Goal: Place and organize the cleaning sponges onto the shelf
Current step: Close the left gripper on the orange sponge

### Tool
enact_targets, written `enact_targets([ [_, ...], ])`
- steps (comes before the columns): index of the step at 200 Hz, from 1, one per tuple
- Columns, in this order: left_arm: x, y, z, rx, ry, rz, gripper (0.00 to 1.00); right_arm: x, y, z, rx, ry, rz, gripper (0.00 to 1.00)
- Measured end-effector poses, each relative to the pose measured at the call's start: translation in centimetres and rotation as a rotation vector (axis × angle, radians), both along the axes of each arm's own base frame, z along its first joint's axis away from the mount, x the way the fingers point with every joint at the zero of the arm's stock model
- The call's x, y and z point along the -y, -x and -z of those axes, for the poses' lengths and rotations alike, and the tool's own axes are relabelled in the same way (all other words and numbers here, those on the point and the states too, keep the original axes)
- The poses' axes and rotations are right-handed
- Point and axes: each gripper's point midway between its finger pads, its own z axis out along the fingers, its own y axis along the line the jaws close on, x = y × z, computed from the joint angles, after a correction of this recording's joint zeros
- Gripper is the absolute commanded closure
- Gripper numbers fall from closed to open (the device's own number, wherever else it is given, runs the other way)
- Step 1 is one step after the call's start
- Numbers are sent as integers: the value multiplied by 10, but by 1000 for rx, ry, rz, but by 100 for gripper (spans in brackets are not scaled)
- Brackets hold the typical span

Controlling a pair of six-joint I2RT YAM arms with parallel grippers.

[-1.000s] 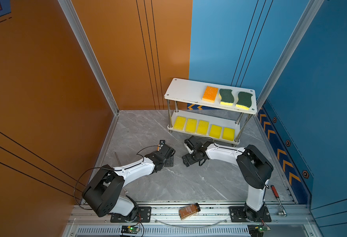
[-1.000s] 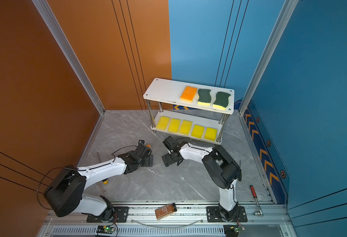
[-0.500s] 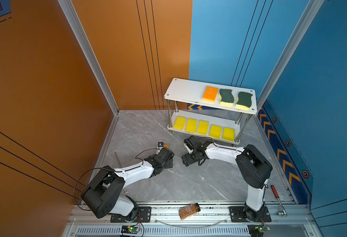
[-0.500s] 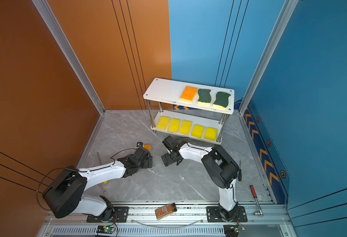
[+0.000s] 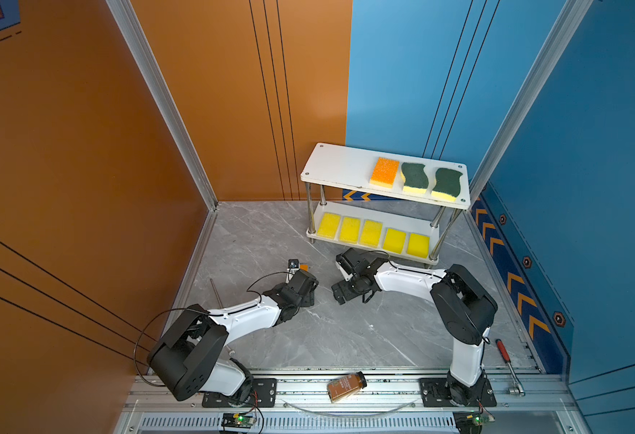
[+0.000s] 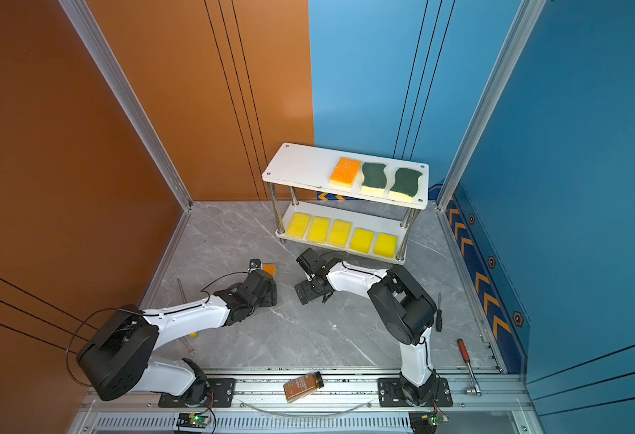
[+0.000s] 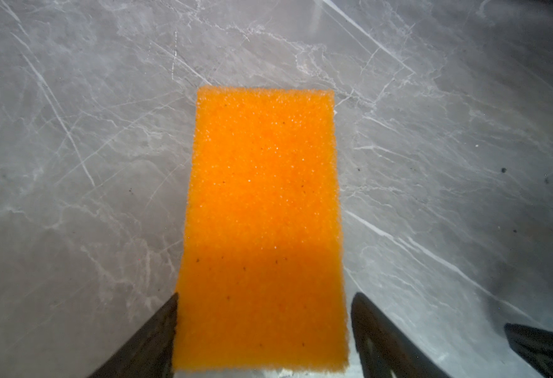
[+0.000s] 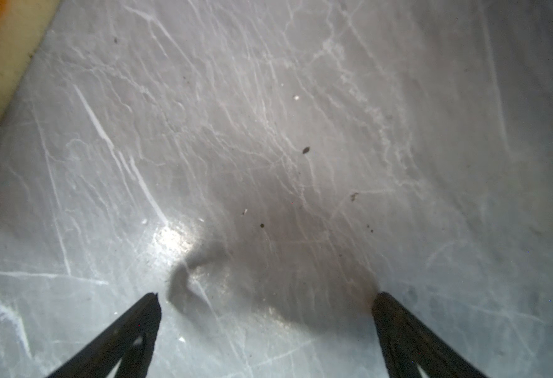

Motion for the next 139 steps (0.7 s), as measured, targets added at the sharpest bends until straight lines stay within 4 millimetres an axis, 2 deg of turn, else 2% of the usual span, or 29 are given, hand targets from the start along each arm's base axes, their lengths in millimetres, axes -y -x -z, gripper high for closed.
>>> enact_targets([
  [22,0,0,0,0,0,0,21,0,0,0,0,0,0,0],
  [58,0,0,0,1,4,-5,30,0,0,0,3,5,0,0],
  [139,0,-1,0,1,5,-8,33,0,0,1,9,13,1,0],
])
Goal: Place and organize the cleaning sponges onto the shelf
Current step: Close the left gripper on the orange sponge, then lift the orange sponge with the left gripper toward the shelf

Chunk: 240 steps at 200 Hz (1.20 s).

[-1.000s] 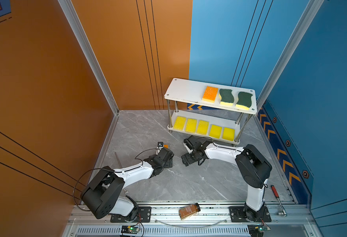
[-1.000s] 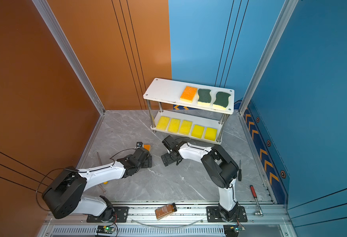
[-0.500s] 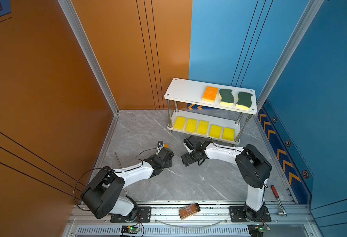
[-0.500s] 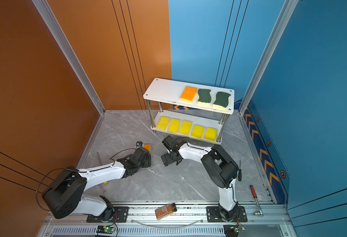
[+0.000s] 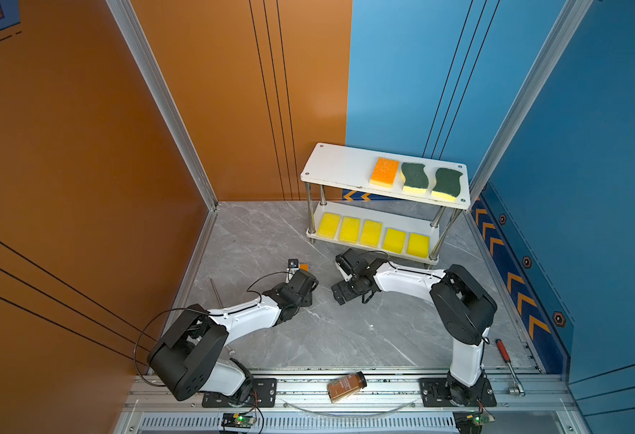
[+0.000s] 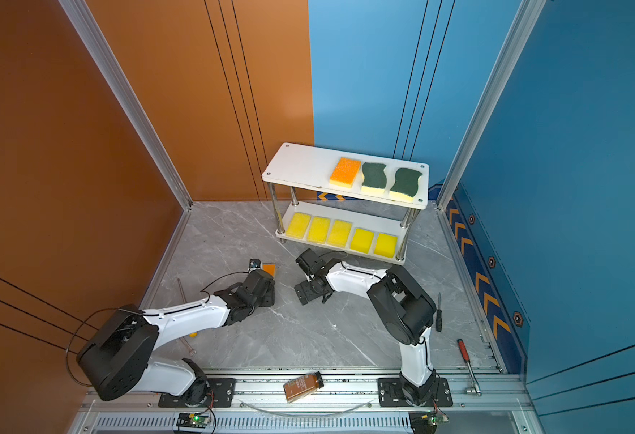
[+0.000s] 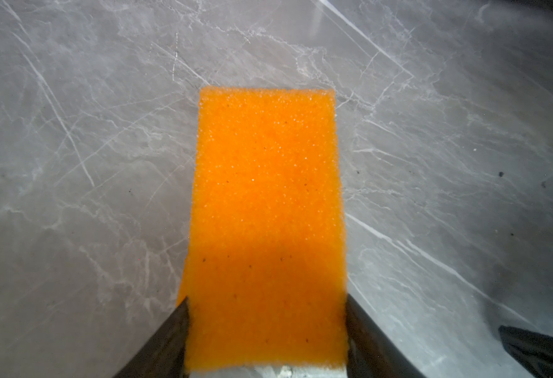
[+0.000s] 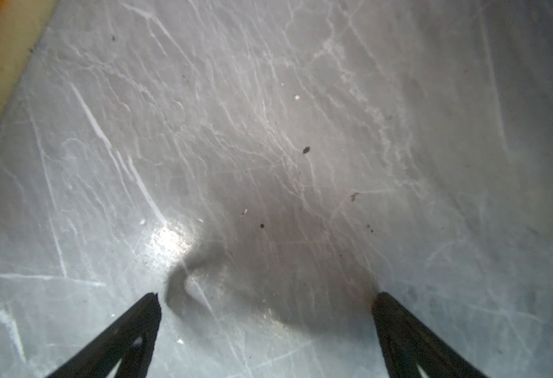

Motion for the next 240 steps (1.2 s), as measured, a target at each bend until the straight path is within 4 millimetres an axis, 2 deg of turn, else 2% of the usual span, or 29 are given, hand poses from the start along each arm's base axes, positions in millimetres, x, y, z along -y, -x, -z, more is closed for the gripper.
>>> enact_targets([
  [44,-3,5,-3,-11,-9,1,34,0,0,0,1,2,0,0],
  [70,-3,4,-18,7,1,5,34,0,0,0,1,2,0,0],
  [134,-4,5,-69,73,28,27,33,0,0,0,1,2,0,0],
  [190,-16,1,-135,178,50,35,33,0,0,0,0,3,-1,0],
  [240,-26,-4,-178,225,43,40,34,-2,-2,0,0,5,-3,0],
])
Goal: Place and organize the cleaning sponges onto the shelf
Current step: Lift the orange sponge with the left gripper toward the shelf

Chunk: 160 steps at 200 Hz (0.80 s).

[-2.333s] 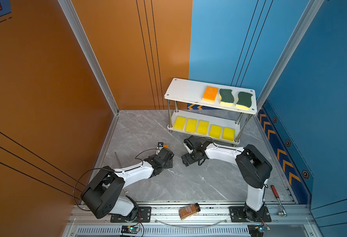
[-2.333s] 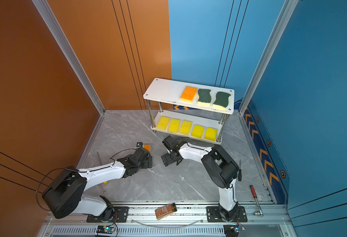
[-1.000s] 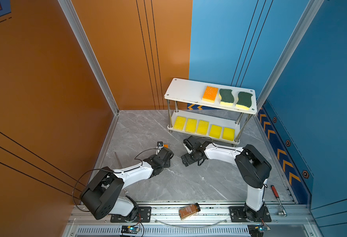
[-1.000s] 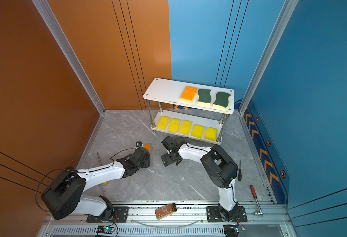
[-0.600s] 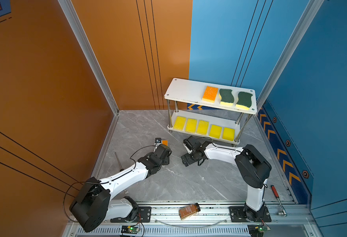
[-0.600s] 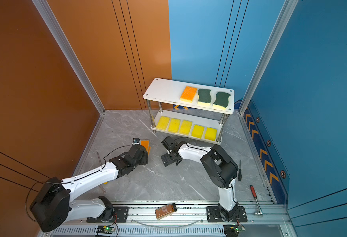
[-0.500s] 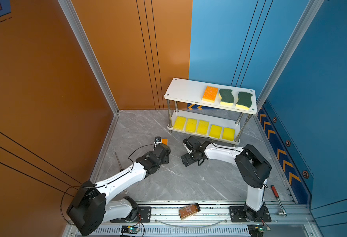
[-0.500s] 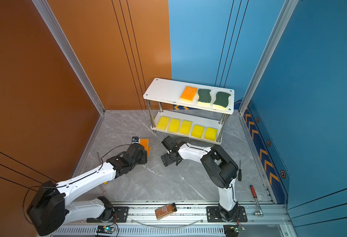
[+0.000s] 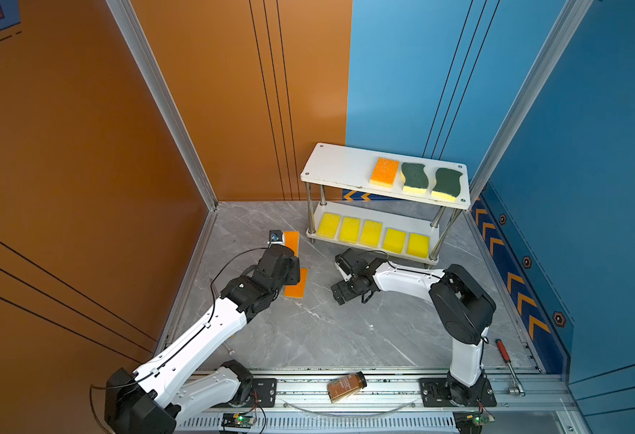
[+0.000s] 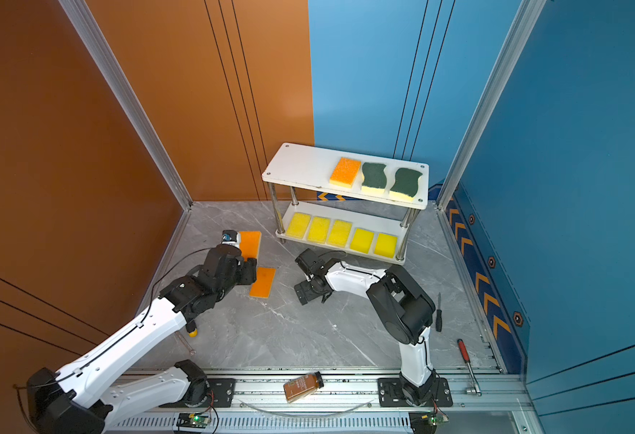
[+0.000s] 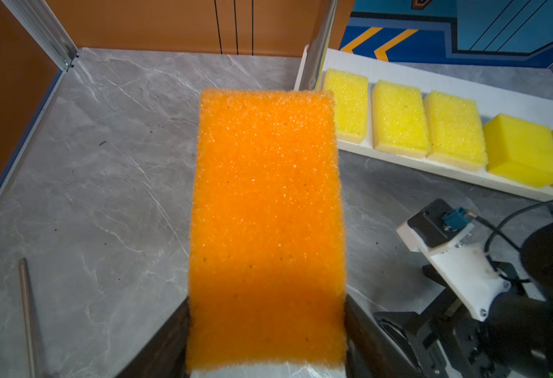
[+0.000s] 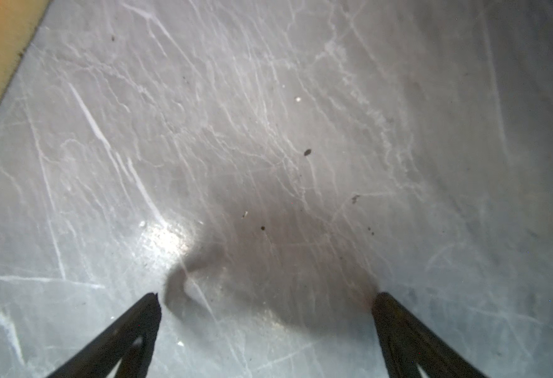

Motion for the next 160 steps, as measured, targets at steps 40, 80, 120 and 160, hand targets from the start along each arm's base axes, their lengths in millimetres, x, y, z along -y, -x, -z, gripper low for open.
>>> enact_targets([
  [40,2,-3,-31,41,5,25,35,-1,-1,0,1,-1,0,0],
  [80,8,-8,-83,142,33,61,35,-1,-1,0,0,0,0,0],
  [120,15,-14,-115,197,41,91,35,-1,-1,1,1,3,0,0],
  [160,24,-21,-137,235,45,125,35,-2,-3,1,3,4,0,0],
])
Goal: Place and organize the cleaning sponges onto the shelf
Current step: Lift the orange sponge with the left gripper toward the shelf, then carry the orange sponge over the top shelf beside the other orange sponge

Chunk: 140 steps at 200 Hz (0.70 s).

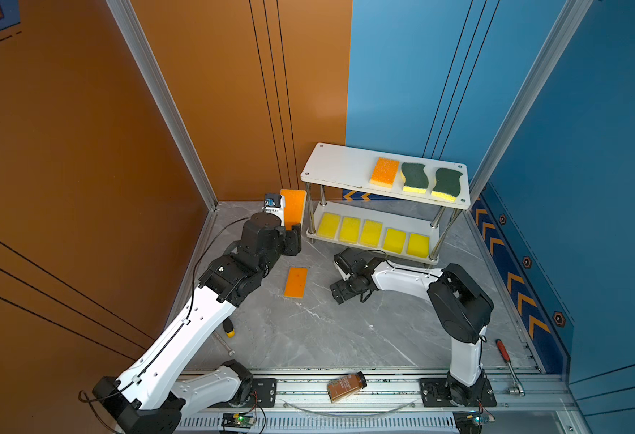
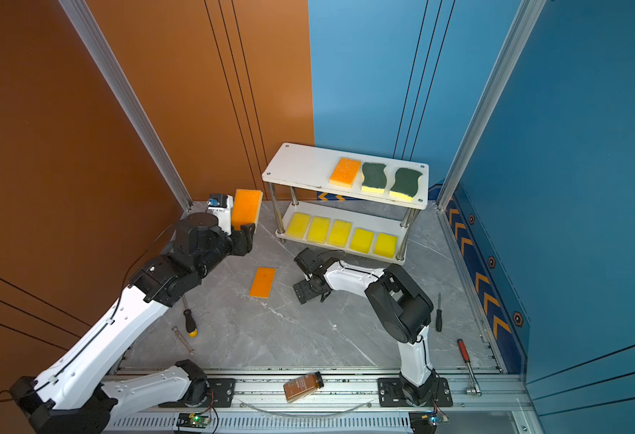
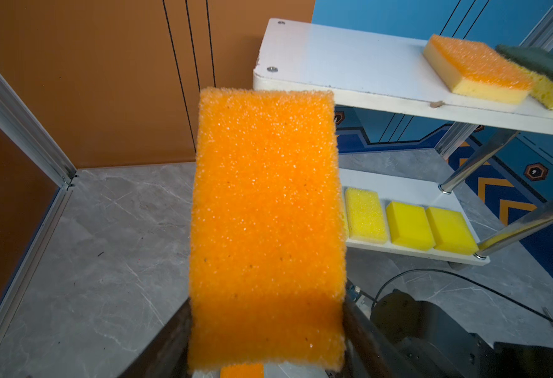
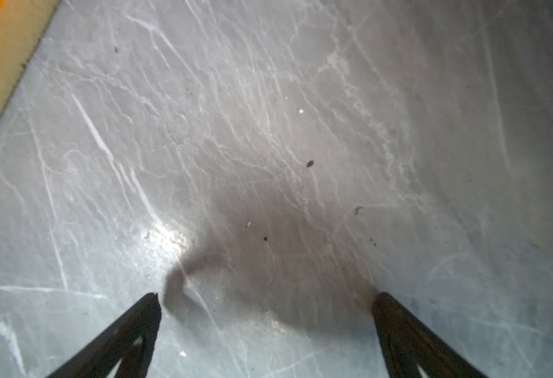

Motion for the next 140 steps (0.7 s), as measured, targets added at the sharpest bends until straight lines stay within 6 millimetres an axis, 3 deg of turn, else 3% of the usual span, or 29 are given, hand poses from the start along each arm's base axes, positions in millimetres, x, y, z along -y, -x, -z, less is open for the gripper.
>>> enact_targets([
  [102,33,-26,-52,104,27,89,37,-1,1,0,1,2,-3,0],
  [140,50,-45,-65,135,30,110,37,0,1,2,13,10,-1,0],
])
